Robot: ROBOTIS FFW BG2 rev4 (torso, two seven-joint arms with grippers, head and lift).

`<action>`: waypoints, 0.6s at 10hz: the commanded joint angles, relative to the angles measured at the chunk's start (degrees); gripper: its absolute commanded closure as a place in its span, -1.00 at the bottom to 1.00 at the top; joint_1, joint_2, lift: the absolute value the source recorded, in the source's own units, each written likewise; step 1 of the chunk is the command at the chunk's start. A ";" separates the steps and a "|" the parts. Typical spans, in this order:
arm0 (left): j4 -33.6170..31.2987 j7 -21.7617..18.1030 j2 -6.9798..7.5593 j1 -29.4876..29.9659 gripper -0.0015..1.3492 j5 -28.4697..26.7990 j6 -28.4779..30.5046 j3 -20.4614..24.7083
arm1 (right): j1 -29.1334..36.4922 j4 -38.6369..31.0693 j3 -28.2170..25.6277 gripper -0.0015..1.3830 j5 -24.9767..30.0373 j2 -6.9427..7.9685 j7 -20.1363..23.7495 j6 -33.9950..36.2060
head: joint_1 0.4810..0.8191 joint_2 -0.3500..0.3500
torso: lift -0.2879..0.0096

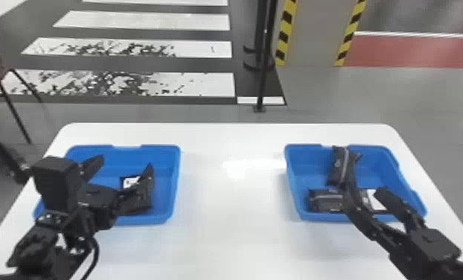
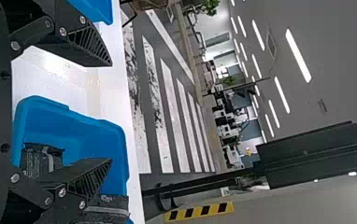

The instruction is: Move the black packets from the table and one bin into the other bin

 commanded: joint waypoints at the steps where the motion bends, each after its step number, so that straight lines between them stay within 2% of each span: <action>1: -0.01 -0.99 0.93 -6.05 -0.86 -0.89 19.58 -1.06 | -0.47 0.11 0.87 -0.53 -0.02 -0.27 0.10 0.00 | 0.27 -0.10 | 0.20; 2: -0.01 -1.17 1.98 -9.43 -0.86 -0.77 28.86 -2.77 | -0.75 0.25 1.32 -0.53 -0.02 -0.36 0.18 -0.14 | 0.27 -0.07 | 0.20; 3: 0.98 -1.17 2.69 -12.10 -0.86 -1.12 35.05 -4.60 | -1.03 0.53 2.01 -0.53 -0.02 -0.53 0.27 -0.28 | 0.27 -0.07 | 0.20; 6: 7.45 -0.91 2.86 -17.86 -0.86 -0.77 43.06 -5.51 | -0.89 0.53 3.27 -0.53 -0.02 -0.88 0.62 -0.56 | 0.27 -0.06 | 0.20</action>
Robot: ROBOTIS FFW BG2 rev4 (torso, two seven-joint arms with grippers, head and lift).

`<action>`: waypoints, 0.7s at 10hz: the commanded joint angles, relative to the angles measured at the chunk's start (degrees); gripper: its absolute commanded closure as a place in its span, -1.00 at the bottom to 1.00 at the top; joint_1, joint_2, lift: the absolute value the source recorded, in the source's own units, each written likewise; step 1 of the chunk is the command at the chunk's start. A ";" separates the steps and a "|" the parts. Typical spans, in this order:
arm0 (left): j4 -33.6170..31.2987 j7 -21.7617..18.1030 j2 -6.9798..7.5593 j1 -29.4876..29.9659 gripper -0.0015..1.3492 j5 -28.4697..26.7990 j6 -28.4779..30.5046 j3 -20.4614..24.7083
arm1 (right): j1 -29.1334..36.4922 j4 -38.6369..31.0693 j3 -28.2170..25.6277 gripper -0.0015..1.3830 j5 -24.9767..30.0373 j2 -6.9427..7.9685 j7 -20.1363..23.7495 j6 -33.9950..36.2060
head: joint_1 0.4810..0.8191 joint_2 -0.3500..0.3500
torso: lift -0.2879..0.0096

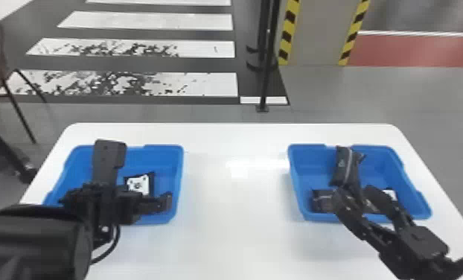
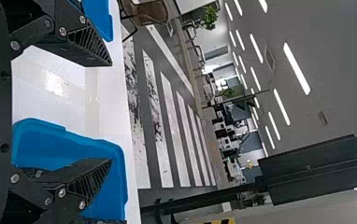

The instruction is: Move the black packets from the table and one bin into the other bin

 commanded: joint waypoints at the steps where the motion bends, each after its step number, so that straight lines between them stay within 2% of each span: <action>1: 4.56 0.06 0.44 -2.92 -0.86 -0.22 1.87 -1.25 | 0.33 0.14 0.30 -0.53 0.00 -0.11 0.03 -0.02 | 0.27 -0.04 | 0.20; 4: 12.01 0.50 0.53 -5.73 -0.86 -2.27 -1.36 -1.82 | 0.75 -0.43 0.88 -0.53 0.00 -0.38 0.47 -0.16 | 0.27 -0.01 | 0.20; 7: 16.37 0.94 0.44 -7.42 -0.85 -2.50 -1.65 -0.34 | 2.16 -1.55 0.88 -0.53 -0.23 -0.55 0.65 -0.30 | 0.27 0.07 | 0.20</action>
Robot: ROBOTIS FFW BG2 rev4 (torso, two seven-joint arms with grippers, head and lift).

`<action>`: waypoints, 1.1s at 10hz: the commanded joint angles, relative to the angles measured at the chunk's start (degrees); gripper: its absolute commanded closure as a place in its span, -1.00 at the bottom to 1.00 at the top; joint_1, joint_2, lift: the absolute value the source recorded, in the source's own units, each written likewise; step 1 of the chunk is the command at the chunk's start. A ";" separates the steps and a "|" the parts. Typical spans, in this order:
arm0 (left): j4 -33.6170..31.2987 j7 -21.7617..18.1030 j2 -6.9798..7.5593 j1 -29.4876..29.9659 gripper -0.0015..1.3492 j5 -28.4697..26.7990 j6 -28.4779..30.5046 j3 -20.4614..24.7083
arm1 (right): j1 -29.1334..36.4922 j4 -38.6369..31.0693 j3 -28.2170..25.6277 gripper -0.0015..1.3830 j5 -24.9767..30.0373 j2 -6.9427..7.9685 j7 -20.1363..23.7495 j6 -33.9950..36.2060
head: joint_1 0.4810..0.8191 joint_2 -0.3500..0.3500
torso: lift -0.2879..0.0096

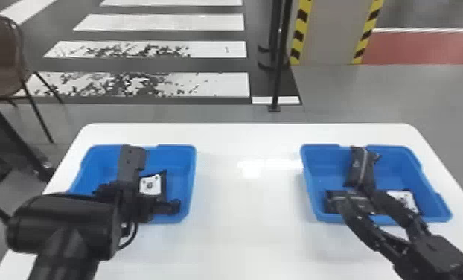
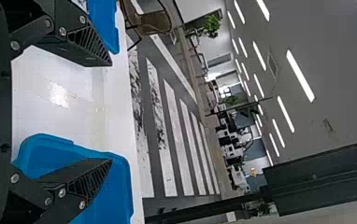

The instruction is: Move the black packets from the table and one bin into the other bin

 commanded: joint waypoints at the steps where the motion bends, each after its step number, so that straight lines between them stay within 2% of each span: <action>1: 1.70 -0.01 0.05 -0.94 -0.77 -0.61 0.38 0.88 | 0.12 -0.08 0.00 -0.53 -0.04 -0.02 0.07 -0.38 | 0.27 0.10 | 0.20; 2: 1.56 -0.01 0.05 -1.22 0.15 -1.87 0.94 0.99 | 0.12 -0.08 0.00 -0.53 -0.16 -0.02 0.07 -0.38 | 0.27 0.12 | 0.20; 3: 1.56 0.34 0.05 -0.94 0.84 -2.21 -0.61 0.76 | 0.12 0.20 0.00 -0.53 -0.27 -0.02 0.25 -0.52 | 0.27 0.15 | 0.20; 5: 0.85 0.34 0.05 -0.66 0.81 -3.70 -2.43 -0.15 | 0.12 0.34 0.00 -0.52 -0.39 -0.02 0.33 -0.80 | 0.27 0.17 | 0.20; 7: -3.65 0.34 -0.13 1.59 0.81 -3.81 -3.42 1.45 | 0.12 0.48 0.00 -0.53 -0.73 -0.11 0.42 -1.51 | 0.27 0.17 | 0.20; 9: -16.30 1.22 -0.74 7.50 0.81 -4.61 -5.95 3.62 | -1.29 0.90 0.00 -0.52 -1.07 -0.11 0.42 -2.35 | 0.27 0.19 | 0.20; 11: -27.69 1.48 -1.18 13.12 0.81 -1.98 -14.81 3.85 | -5.79 1.75 0.00 -0.53 -1.76 -0.28 0.42 -2.77 | 0.27 0.20 | 0.20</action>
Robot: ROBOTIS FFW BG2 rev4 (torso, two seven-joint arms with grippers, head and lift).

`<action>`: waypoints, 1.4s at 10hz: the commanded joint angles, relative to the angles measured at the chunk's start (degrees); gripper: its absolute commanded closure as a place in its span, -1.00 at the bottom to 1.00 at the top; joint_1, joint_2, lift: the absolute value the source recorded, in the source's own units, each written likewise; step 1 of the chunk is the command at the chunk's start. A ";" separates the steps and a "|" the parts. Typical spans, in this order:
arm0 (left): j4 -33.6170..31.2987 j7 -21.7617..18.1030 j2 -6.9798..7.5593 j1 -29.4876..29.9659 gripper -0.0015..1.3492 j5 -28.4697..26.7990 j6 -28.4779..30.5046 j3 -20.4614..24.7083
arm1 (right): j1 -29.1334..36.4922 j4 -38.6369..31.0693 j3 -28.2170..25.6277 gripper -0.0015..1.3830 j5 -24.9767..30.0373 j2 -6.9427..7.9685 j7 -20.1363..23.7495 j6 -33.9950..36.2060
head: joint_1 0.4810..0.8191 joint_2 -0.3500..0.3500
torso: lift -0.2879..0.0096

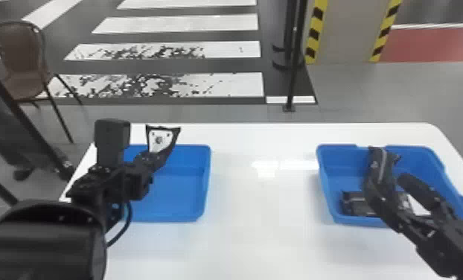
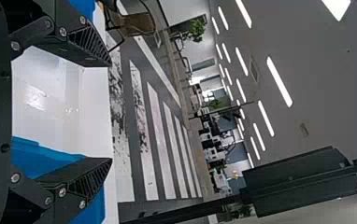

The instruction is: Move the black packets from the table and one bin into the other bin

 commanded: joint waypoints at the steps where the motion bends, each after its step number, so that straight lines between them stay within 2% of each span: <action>1: -6.22 -0.06 -0.18 3.76 0.81 3.78 -8.43 -1.29 | -5.72 1.34 0.23 -0.52 -1.04 -0.28 0.09 -0.06 | 0.27 0.17 | 0.20; 2: -6.50 -0.67 0.18 4.88 0.81 6.64 -13.22 -3.12 | -10.07 2.05 0.57 -0.53 -1.49 -0.63 0.17 2.05 | 0.27 0.10 | 0.20; 4: -6.36 -1.38 0.88 6.43 0.81 8.01 -18.98 -7.81 | -16.82 2.33 3.43 -0.53 -2.98 -2.04 0.44 5.57 | 0.27 -0.09 | 0.20; 6: -6.36 -1.64 1.32 7.70 0.81 9.61 -21.23 -11.12 | -20.48 2.75 6.74 -0.53 -4.12 -2.65 0.53 7.54 | 0.15 -0.16 | 0.20; 9: -6.36 -1.73 3.34 5.87 0.81 11.90 -22.22 -17.63 | -24.98 4.30 12.11 -0.53 -6.06 -3.36 0.53 9.37 | 0.09 -0.18 | 0.20; 12: -6.36 -1.99 4.57 4.18 0.81 12.58 -22.92 -21.75 | -28.36 6.97 15.77 -0.53 -7.32 -3.71 0.70 9.51 | 0.04 -0.23 | 0.20; 13: -6.36 -1.99 4.75 3.76 0.81 12.70 -22.92 -22.43 | -28.92 7.25 16.45 -0.41 -7.09 -3.80 0.61 9.93 | 0.03 -0.24 | 0.20; 14: -6.36 -1.99 4.75 3.90 0.81 12.70 -23.06 -22.20 | -29.62 7.53 16.79 0.15 -7.32 -3.89 0.61 12.46 | 0.03 -0.25 | 0.20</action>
